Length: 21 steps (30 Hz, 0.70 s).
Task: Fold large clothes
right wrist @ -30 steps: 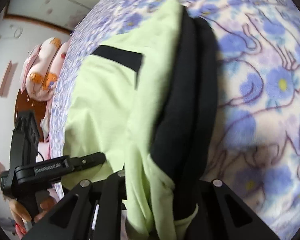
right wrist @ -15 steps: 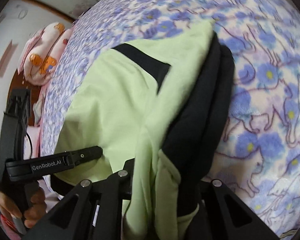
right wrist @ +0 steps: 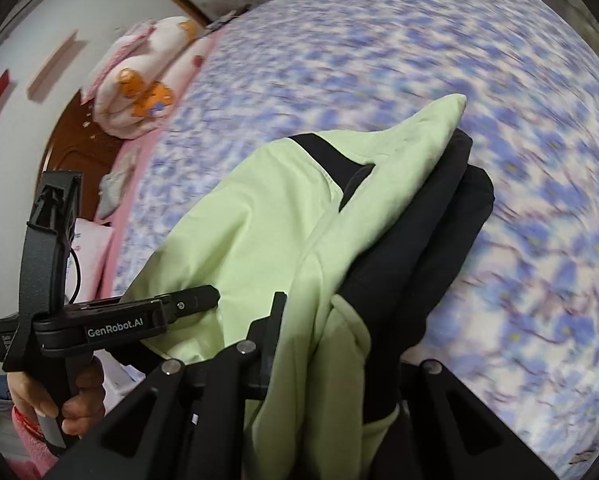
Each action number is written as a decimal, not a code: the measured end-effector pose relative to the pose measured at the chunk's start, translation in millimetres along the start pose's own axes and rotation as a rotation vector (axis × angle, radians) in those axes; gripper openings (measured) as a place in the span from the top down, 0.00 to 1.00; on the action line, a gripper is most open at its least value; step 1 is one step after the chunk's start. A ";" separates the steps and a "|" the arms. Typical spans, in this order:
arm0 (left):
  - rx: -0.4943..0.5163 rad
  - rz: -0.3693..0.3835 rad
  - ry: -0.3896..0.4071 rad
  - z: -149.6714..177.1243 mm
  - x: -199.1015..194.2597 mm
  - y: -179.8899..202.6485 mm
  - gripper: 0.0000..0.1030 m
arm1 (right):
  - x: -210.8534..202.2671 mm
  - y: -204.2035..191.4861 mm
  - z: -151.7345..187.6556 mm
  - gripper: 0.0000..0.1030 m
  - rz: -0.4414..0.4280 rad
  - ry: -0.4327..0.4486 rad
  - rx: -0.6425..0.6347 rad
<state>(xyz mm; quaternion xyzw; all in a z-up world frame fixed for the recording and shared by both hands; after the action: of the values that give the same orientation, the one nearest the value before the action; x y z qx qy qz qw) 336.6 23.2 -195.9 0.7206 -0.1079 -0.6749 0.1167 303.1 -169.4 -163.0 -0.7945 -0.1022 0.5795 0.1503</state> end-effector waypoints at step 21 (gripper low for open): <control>0.102 -0.081 0.393 -248.3 -120.9 -250.2 0.58 | 124.6 -244.4 -192.5 0.87 -0.144 0.358 -0.219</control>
<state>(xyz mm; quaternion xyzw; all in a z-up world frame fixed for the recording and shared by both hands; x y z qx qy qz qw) 575.9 304.2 -144.5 0.8471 -0.0881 -0.5192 0.0719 527.4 77.7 -132.0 -0.8869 -0.1928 0.4025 0.1197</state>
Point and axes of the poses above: each gripper's, at about its wrist camera, not at the fingertips, and x roughly the way its jaws point, y to its right, z to its underside, the point moved 3 cm from there along x, roughly the way its jaws point, and after that the axes turned 8 degrees about z, right-handed, at the moved point
